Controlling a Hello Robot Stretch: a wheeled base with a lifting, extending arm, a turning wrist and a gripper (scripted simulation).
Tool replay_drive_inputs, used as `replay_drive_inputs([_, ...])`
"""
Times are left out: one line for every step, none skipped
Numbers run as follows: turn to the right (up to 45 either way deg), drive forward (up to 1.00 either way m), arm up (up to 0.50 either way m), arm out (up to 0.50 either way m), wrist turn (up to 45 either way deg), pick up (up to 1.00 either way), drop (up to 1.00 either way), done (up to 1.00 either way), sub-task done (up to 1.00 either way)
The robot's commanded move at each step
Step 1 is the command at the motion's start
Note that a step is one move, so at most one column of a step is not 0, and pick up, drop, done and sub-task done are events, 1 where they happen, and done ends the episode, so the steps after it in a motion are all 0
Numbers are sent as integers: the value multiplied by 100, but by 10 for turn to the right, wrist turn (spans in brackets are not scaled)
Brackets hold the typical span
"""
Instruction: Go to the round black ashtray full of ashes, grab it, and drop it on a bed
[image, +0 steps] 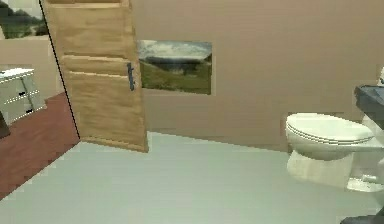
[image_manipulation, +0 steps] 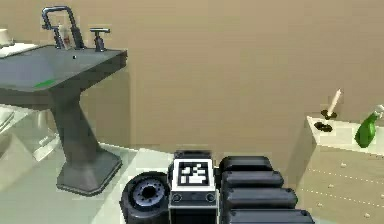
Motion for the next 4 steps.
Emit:
replay_drive_inputs([-390,0,0,0,0,0,0,0,0])
replay_drive_inputs([0,100,0,0,0,0,0,0,0])
replay_drive_inputs([0,100,0,0,0,0,0,0,0])
replay_drive_inputs([-60,0,0,0,0,0,0,0,0])
